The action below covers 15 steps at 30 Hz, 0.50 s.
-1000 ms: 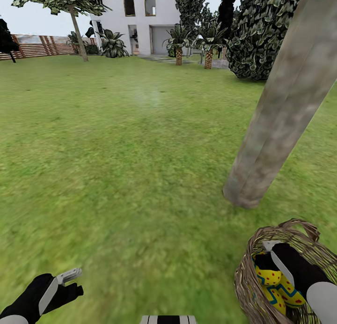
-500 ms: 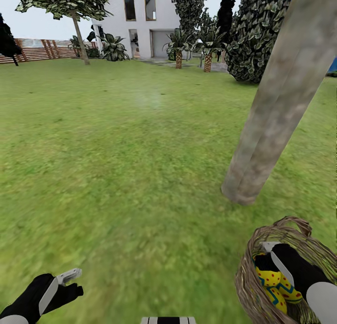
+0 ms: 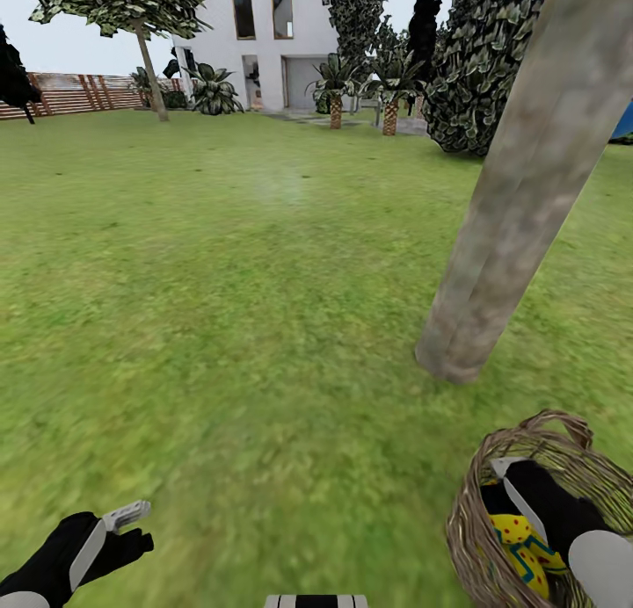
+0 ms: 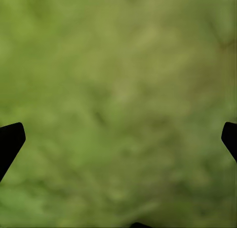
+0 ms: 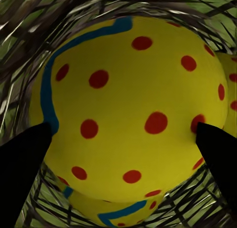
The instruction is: Take the three Easter eggs out of the wicker basket on the lawn in the garden, then place them on the lawn next to a single tree (choose any tree) so that all three eggs are next to the same tree and none are left in the basket.
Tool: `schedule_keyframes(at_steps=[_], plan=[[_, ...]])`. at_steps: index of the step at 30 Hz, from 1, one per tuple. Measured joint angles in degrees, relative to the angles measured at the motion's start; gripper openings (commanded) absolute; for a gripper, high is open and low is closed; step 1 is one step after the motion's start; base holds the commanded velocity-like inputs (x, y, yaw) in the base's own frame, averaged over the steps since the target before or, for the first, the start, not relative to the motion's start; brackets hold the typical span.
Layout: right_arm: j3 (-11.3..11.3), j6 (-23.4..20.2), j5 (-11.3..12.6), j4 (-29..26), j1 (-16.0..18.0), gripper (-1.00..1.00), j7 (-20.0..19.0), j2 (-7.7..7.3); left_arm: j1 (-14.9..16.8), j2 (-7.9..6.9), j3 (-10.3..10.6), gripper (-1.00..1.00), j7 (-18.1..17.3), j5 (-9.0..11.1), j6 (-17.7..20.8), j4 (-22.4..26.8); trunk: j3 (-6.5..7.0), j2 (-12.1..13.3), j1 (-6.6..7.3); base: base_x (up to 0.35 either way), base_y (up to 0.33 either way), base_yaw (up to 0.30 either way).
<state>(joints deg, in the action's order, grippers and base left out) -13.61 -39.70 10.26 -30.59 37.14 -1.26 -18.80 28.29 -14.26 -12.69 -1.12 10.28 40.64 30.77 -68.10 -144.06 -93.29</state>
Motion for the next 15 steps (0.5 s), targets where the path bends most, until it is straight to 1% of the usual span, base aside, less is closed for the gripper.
schedule_keyframes(at_steps=[3, 4, 5, 7, 8, 9, 11, 13, 15], plan=[[-0.02, 0.01, -3.36, 0.44, 0.0, -1.0, -0.19, 0.95, 0.0, 0.07, 0.05, 1.0, 0.0, 0.0, -0.01, 0.0, 0.0, 0.0, 0.0, 0.0, 0.0, 0.0], [-0.01, 0.0, -4.14, 0.4, -0.02, -1.0, -0.19, 1.19, 0.0, 0.1, 0.06, 1.0, 0.0, 0.01, -0.01, -0.04, 0.04, 0.0, 0.0, 0.0, 0.0, 0.0], [0.0, 0.03, -4.22, 0.6, -0.01, -1.0, -0.2, 1.22, 0.0, 0.18, 0.07, 1.0, 0.0, 0.02, -0.01, -0.07, 0.11, 0.0, 0.0, 0.0, 0.0, 0.0], [-0.21, -0.02, -2.44, 0.73, -0.02, -1.0, 0.62, 1.2, -0.01, 0.26, 0.07, 1.0, 0.0, 0.06, 0.0, -0.08, 0.26, 0.0, 0.0, -0.025, 0.0, 0.0], [-0.21, -0.07, 0.88, 0.73, -0.03, -1.0, 2.77, 1.27, 0.0, 0.33, 0.08, 1.0, 0.0, 0.1, 0.06, -0.08, 0.33, 0.0, 0.0, -0.232, 0.0, 0.0], [-0.11, -0.14, 2.34, 0.68, 0.01, -1.0, 3.51, 1.27, -0.01, 0.34, 0.08, 1.0, 0.0, 0.1, 0.08, -0.08, 0.42, 0.0, -0.02, -0.311, 0.0, 0.0], [-0.09, -0.12, 2.35, 0.05, -0.02, -1.0, 2.34, 1.28, -0.01, 0.35, 0.07, 1.0, 0.0, 0.11, 0.09, -0.08, 0.51, 0.0, -0.03, -0.322, 0.0, 0.0], [-0.12, -0.09, 2.34, -0.31, -0.01, -1.0, 1.38, 1.28, -0.02, 0.37, 0.07, 1.0, 0.01, 0.11, 0.09, -0.07, 0.53, 0.0, -0.01, -0.086, 0.0, 0.0], [-0.1, -0.09, 2.31, -0.37, -0.01, -1.0, 1.37, 1.28, -0.01, 0.42, 0.09, 1.0, 0.04, 0.1, 0.09, -0.08, 0.53, 0.0, 0.0, -0.012, 0.0, 0.0]])
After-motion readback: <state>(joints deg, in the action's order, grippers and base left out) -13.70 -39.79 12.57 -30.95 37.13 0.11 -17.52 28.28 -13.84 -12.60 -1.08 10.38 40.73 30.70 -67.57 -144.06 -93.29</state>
